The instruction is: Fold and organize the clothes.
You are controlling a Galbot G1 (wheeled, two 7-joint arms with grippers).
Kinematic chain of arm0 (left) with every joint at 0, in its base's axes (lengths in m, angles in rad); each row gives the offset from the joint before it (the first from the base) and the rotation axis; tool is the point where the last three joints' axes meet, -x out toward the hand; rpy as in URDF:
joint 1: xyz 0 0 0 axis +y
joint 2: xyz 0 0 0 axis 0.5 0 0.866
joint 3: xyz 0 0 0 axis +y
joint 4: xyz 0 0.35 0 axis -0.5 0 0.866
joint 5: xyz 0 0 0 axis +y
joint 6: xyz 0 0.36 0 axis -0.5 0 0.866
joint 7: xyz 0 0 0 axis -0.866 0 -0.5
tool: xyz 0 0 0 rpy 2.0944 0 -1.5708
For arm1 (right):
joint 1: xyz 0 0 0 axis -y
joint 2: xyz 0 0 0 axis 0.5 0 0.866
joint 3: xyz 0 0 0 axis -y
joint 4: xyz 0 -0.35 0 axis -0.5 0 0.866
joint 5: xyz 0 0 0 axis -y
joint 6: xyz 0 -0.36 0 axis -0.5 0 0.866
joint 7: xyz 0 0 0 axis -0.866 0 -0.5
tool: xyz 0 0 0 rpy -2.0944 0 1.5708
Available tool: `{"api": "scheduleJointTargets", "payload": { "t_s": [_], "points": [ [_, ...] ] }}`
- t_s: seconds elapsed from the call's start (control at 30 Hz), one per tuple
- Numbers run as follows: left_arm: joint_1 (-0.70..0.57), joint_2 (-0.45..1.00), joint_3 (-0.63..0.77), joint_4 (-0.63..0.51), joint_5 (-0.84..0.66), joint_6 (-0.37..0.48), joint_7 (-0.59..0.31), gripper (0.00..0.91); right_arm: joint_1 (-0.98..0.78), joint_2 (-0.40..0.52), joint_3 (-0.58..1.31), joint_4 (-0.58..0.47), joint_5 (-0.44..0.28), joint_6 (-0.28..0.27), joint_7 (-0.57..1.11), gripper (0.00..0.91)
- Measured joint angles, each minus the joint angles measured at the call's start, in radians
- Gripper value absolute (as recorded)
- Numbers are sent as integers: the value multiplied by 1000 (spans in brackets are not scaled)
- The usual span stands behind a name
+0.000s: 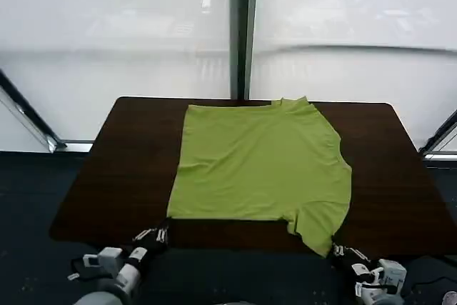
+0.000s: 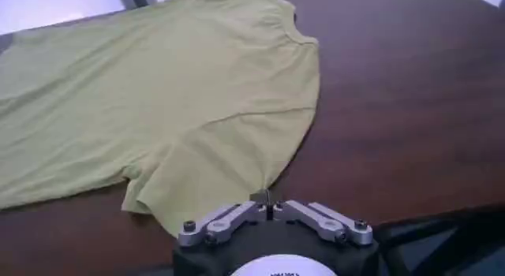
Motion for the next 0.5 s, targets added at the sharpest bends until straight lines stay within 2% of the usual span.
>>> {"api": "scheduleJointTargets", "payload": {
  "t_s": [0.5],
  "points": [
    [115, 16, -51, -91, 1, -3, 0, 0, -72, -14, 3, 53, 9, -21, 25, 0]
  ]
}}
